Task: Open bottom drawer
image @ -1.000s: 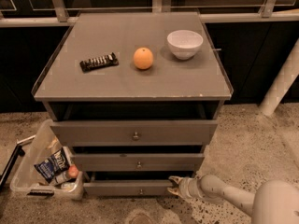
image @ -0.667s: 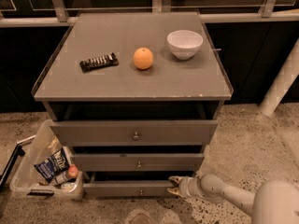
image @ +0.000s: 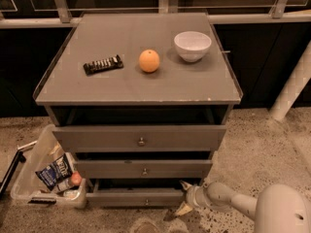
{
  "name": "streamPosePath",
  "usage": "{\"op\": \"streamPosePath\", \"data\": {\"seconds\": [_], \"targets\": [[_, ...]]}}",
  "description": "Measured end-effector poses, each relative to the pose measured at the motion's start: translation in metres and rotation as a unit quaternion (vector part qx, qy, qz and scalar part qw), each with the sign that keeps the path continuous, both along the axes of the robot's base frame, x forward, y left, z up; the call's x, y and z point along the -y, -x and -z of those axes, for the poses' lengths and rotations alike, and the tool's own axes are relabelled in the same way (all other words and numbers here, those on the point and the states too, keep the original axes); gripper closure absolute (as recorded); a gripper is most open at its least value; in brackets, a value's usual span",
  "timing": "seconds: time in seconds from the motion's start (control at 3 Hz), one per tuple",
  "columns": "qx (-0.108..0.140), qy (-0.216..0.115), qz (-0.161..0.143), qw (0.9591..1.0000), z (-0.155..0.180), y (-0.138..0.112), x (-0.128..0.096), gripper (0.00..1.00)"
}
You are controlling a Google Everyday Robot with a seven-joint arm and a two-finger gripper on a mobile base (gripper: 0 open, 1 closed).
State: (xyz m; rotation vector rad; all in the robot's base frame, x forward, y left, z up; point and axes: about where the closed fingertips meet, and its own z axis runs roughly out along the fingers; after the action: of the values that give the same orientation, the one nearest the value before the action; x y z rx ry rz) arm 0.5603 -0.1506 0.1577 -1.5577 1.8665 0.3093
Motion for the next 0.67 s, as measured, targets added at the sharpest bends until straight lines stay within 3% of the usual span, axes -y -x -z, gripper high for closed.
{"op": "streamPosePath", "data": {"seconds": [0.33,0.67], "targets": [[-0.025,0.005,0.025,0.9994,0.0152,0.0082,0.0083,0.38],[-0.025,0.005,0.025,0.9994,0.0107,0.008,0.0082,0.61]]}}
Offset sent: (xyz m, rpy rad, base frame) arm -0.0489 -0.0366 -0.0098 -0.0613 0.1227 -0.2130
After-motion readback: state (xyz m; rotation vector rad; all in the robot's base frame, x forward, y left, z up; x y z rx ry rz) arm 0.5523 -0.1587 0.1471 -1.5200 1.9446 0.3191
